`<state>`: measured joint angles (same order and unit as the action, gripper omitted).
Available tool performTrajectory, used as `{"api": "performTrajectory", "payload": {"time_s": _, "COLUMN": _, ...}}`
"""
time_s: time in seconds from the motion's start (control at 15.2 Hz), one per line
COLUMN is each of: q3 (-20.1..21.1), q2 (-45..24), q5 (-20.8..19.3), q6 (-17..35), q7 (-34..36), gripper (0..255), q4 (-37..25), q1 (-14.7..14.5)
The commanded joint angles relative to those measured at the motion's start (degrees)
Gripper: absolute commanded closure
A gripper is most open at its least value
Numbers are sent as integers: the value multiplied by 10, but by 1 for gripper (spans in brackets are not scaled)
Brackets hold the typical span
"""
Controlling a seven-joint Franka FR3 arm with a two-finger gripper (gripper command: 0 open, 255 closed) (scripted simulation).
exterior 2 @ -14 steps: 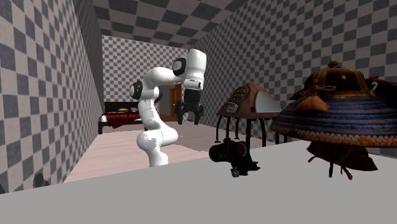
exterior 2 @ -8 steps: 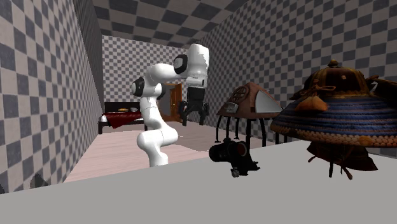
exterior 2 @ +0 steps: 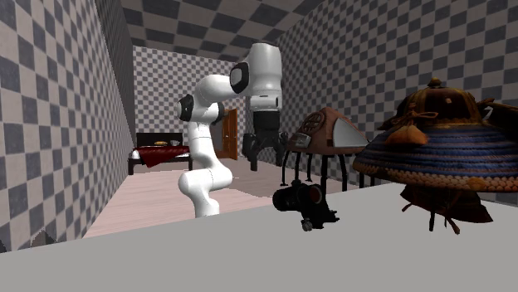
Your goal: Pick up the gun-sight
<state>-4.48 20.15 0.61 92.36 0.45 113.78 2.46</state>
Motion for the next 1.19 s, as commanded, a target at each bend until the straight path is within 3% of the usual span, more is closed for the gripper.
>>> {"api": "performTrajectory", "payload": {"time_s": 0.0, "q3": -14, "q2": -40, "q5": 13, "q6": 5, "q7": -14, "gripper": 0, "q4": -41, "q1": 3}}
{"api": "performTrajectory", "payload": {"time_s": 0.73, "q3": -63, "q2": -272, "q5": 117, "q6": -14, "q7": -73, "gripper": 0, "q4": -307, "q1": 34}}
{"api": "performTrajectory", "payload": {"time_s": 1.12, "q3": -62, "q2": -261, "q5": 116, "q6": 36, "q7": -80, "gripper": 0, "q4": -246, "q1": 32}}
